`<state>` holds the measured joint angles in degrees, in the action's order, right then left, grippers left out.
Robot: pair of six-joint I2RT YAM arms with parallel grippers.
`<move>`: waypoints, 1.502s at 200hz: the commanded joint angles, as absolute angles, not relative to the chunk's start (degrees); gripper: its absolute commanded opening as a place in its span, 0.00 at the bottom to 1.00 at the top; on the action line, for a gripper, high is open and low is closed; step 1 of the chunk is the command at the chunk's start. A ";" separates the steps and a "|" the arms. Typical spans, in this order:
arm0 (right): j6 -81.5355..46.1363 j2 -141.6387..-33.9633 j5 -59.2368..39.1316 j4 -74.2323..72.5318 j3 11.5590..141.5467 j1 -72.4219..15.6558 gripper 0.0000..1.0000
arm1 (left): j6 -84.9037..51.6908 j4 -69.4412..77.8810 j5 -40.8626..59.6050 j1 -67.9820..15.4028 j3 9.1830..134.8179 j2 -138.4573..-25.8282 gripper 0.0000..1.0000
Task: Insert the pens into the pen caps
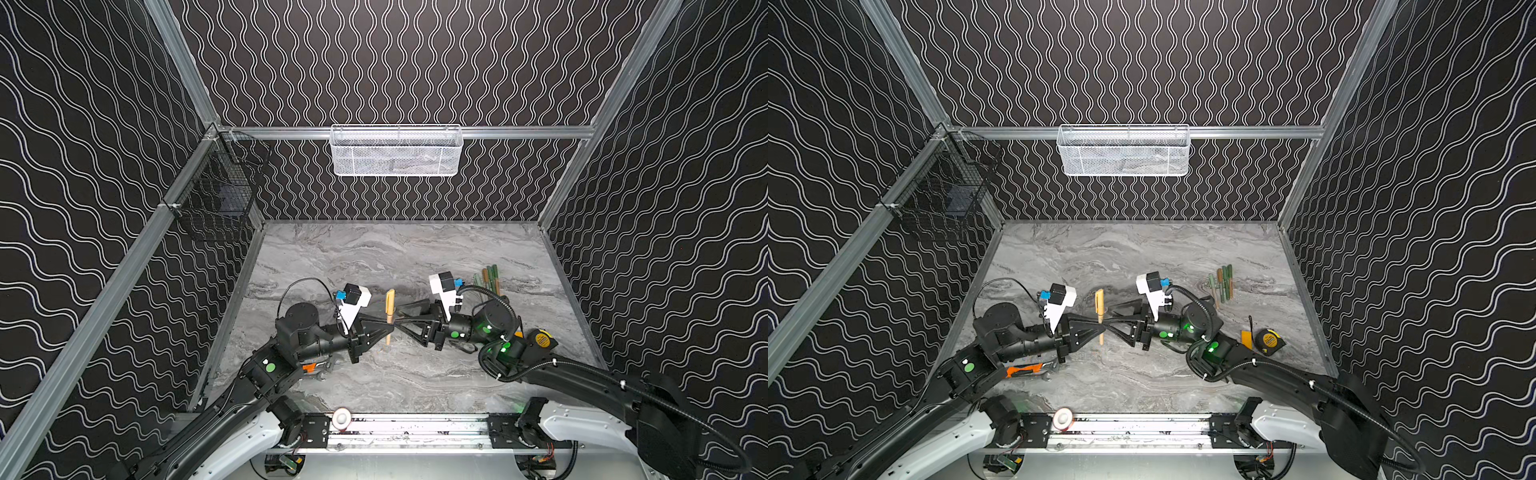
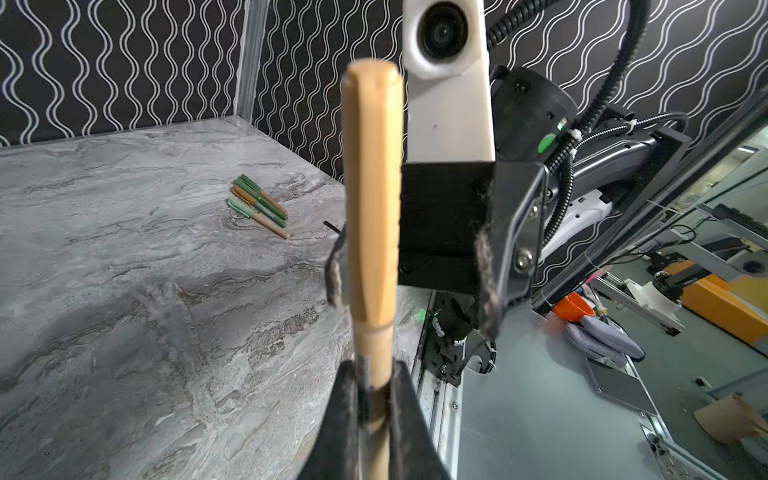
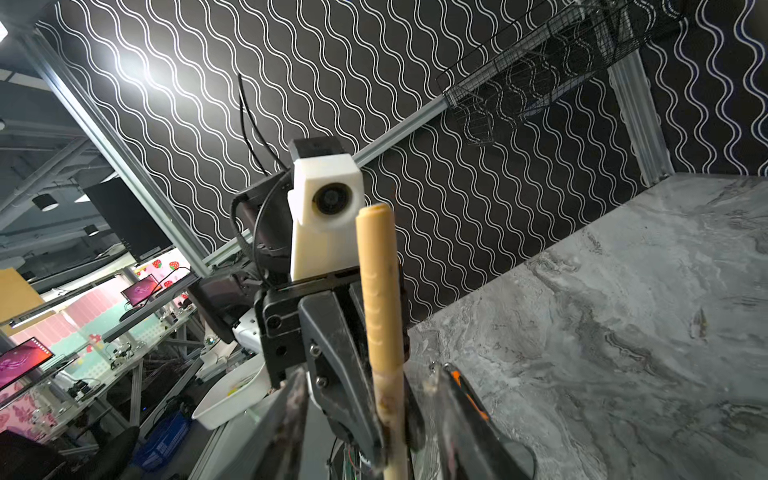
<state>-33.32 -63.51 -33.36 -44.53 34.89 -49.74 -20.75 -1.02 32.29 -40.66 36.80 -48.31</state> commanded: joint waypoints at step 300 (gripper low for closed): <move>-27.92 -61.29 -52.77 -22.00 45.27 -41.07 0.30 | -20.39 8.88 41.49 -45.09 35.44 -57.16 0.00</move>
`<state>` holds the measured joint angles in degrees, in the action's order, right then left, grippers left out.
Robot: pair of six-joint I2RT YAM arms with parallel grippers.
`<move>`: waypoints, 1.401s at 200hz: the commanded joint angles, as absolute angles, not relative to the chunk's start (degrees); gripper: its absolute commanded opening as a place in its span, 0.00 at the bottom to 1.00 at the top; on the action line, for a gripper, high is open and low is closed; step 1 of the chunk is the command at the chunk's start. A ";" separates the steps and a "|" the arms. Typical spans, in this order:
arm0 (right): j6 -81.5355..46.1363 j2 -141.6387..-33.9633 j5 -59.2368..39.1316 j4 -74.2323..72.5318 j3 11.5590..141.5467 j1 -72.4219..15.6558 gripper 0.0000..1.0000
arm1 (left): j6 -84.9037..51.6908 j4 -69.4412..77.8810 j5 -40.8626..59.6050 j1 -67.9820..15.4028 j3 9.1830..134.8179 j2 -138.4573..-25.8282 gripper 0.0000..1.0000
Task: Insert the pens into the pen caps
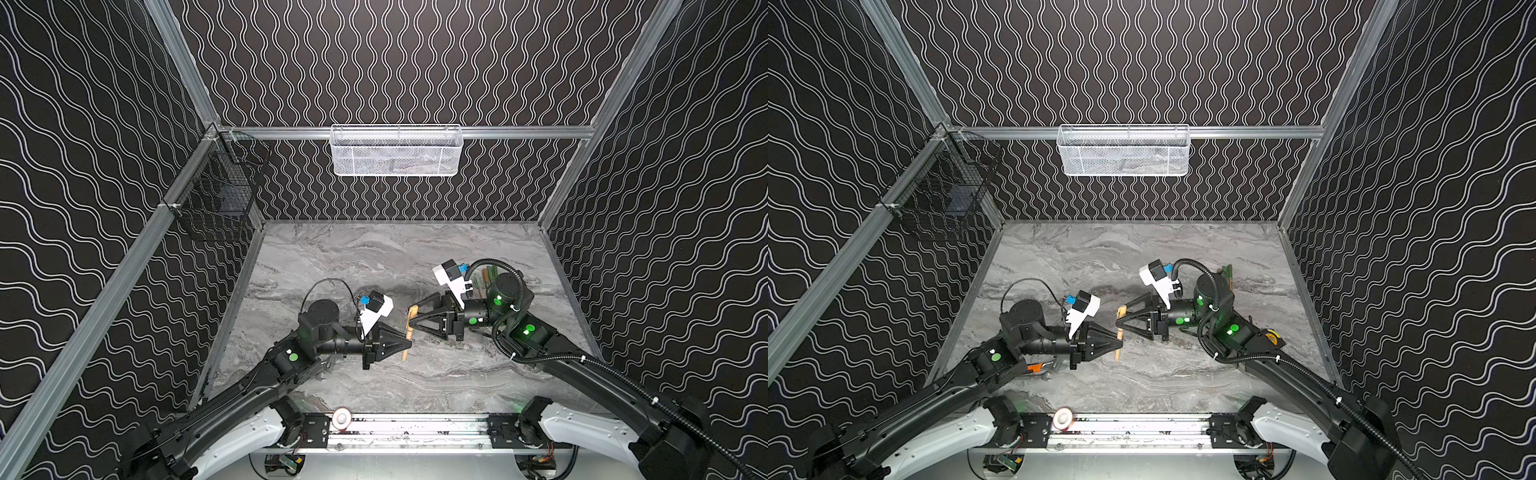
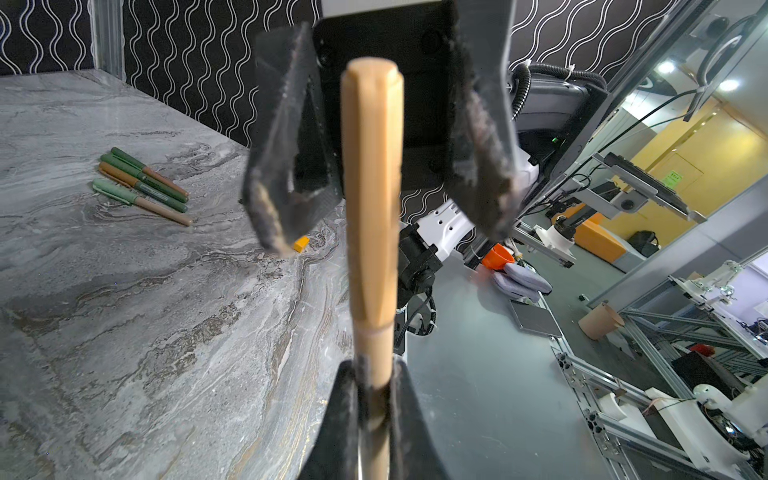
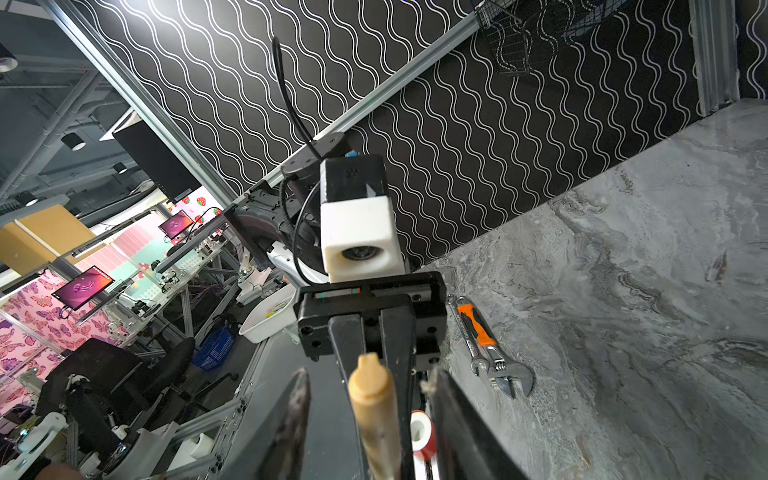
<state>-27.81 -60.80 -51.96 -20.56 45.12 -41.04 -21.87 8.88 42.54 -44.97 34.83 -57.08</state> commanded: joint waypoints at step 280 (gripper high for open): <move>-40.59 -61.38 -6.57 -11.13 35.80 -59.94 0.00 | -12.67 20.89 20.16 -45.03 46.64 -59.95 0.00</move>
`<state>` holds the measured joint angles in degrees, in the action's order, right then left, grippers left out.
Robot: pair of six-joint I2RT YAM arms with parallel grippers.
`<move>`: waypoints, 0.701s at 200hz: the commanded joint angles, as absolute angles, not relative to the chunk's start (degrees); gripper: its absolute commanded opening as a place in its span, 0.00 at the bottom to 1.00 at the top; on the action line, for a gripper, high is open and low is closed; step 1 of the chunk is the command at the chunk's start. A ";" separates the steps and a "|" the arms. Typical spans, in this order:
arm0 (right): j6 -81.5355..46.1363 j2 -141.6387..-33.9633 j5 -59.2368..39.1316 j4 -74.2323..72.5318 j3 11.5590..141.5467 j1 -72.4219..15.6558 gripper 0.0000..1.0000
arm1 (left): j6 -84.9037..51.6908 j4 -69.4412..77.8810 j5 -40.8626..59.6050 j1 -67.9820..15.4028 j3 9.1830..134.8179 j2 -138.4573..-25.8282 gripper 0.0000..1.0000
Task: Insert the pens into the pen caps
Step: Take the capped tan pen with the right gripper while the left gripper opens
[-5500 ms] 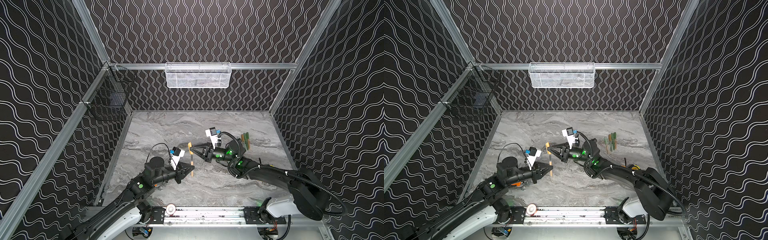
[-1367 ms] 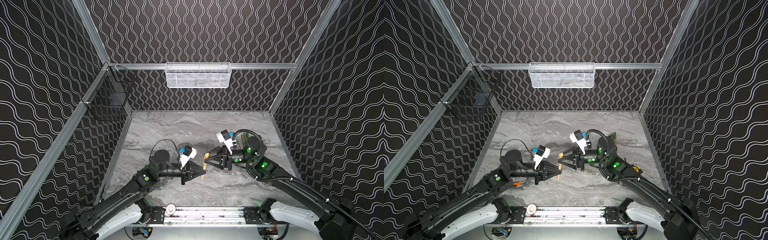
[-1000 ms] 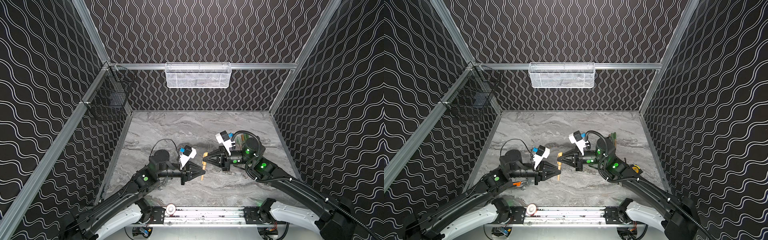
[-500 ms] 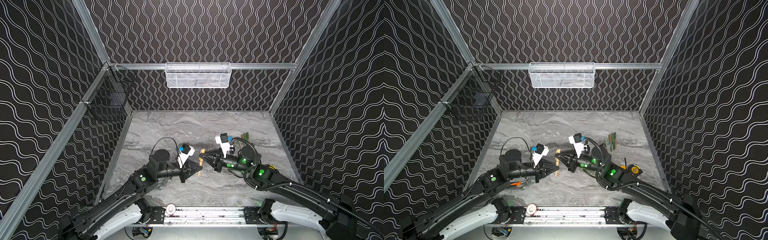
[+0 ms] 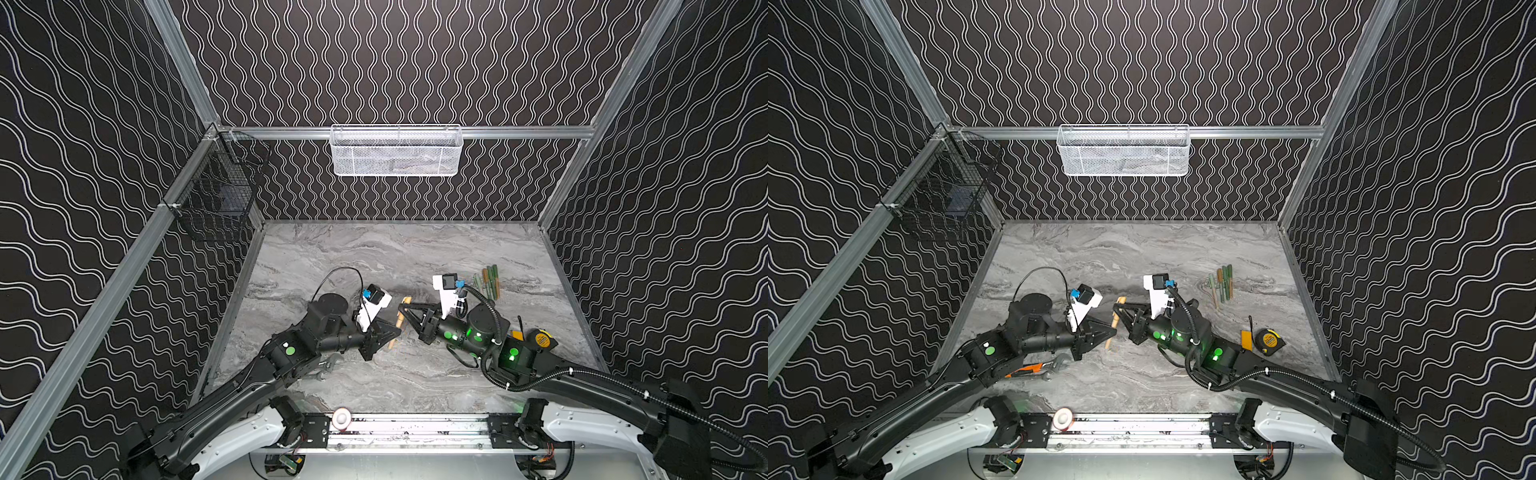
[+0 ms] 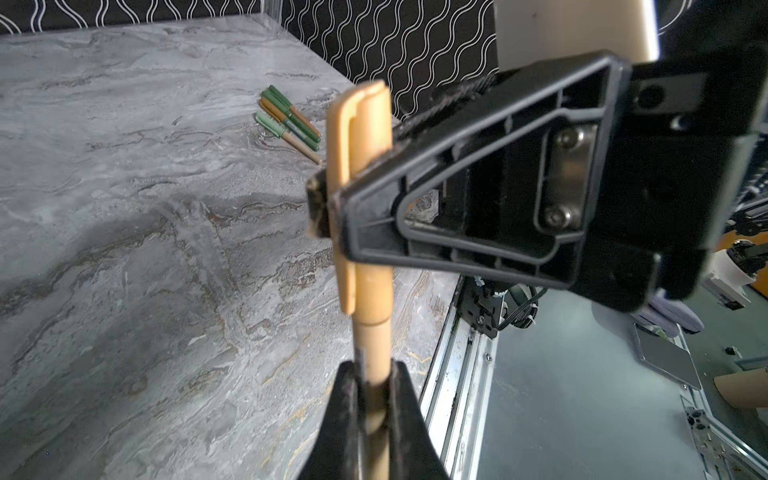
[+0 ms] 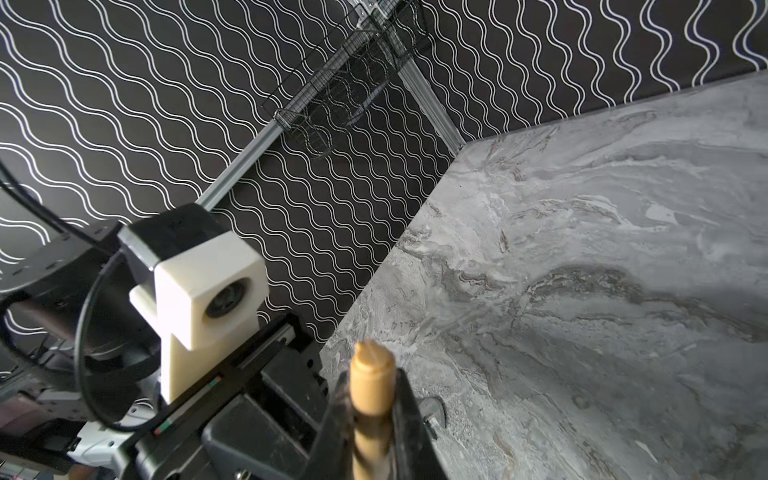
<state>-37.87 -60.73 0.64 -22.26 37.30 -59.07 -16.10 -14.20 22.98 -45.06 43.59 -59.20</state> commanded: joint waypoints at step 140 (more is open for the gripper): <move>-32.74 -63.63 -28.68 -27.08 33.60 -58.09 0.00 | -15.03 25.62 30.37 -44.98 47.66 -58.56 0.00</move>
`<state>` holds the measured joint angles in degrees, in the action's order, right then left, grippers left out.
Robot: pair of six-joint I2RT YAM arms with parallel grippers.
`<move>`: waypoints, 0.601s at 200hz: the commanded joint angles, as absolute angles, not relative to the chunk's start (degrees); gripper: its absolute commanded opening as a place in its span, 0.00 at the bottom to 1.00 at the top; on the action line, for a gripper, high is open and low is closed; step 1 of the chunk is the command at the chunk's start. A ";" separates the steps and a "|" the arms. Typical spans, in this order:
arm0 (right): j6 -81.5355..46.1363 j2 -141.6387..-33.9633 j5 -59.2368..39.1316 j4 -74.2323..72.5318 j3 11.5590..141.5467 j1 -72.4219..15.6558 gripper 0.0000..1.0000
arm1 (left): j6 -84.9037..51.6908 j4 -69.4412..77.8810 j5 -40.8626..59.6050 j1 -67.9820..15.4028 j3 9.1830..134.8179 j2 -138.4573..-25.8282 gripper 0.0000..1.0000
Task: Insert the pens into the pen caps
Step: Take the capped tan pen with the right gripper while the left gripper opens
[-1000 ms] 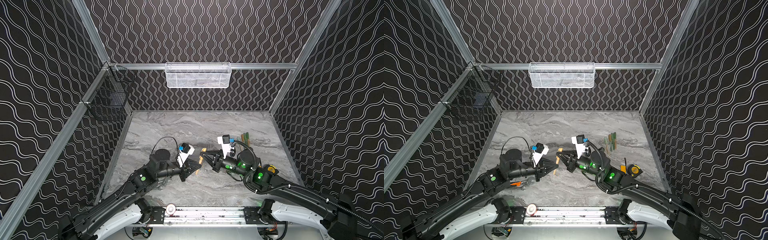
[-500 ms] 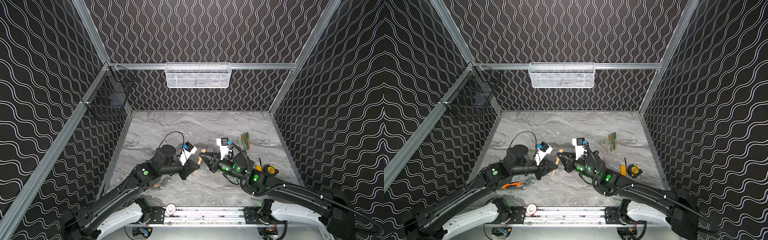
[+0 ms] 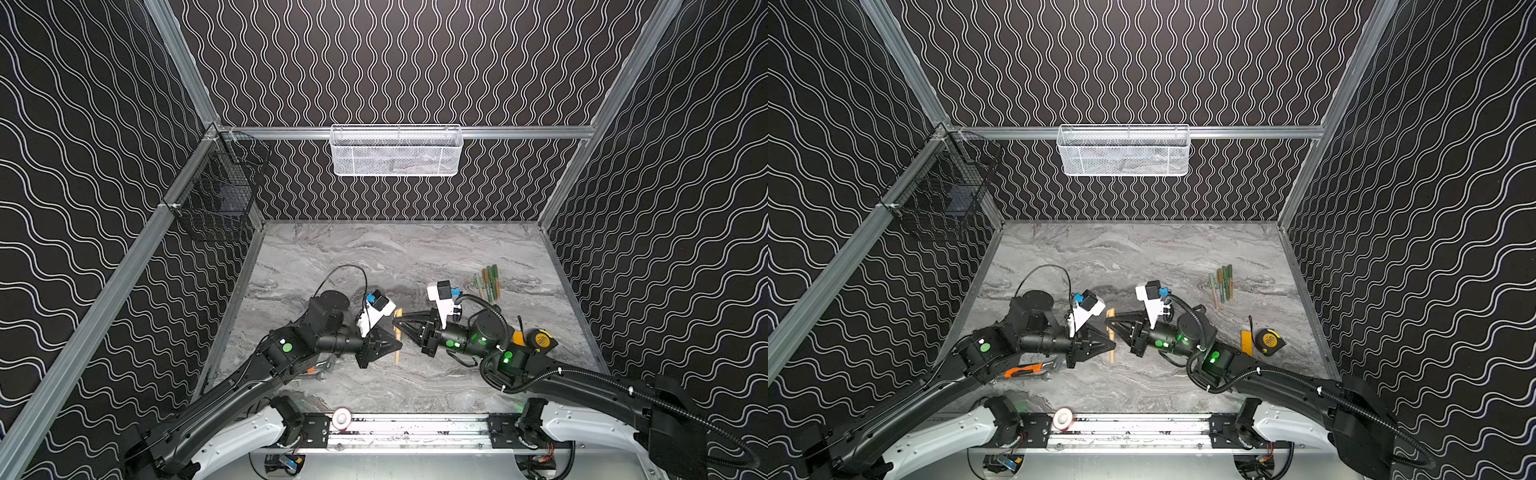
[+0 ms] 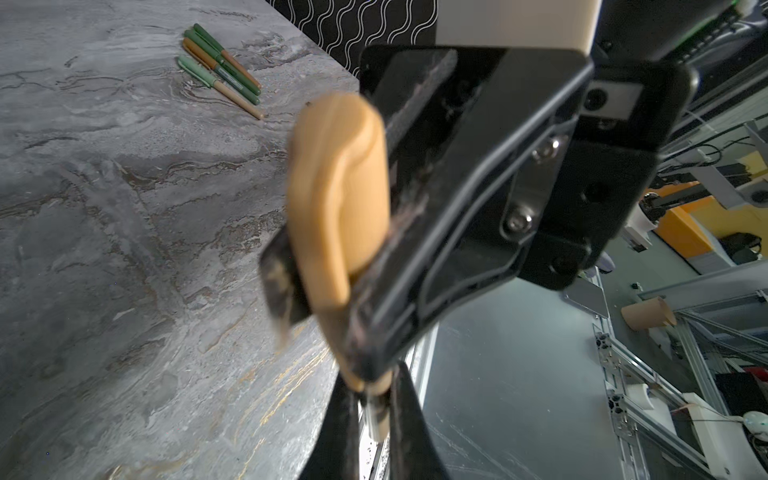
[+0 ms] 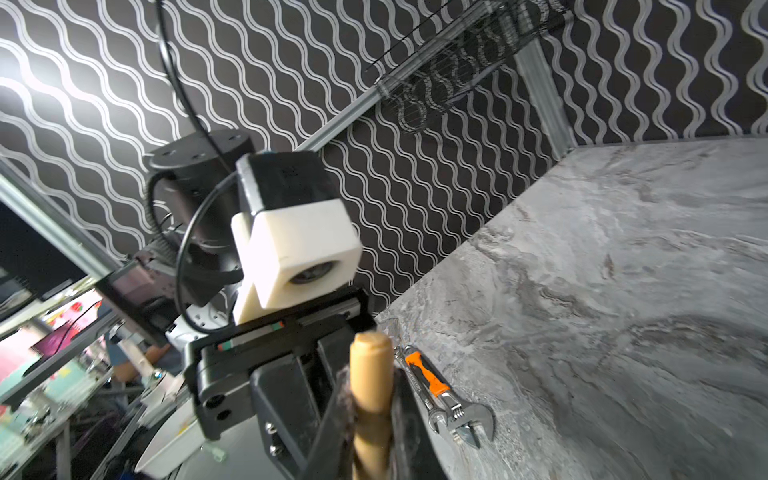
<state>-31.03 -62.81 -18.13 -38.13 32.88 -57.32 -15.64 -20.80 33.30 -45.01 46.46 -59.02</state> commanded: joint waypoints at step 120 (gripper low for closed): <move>-35.09 -60.70 -4.08 -18.80 38.35 -57.31 0.00 | -14.50 22.25 28.43 -44.92 47.14 -57.54 0.11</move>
<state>-33.85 -60.99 -5.41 -30.55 38.22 -57.54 -17.02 -12.29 27.79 -44.88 46.44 -57.76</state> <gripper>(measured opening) 0.127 0.103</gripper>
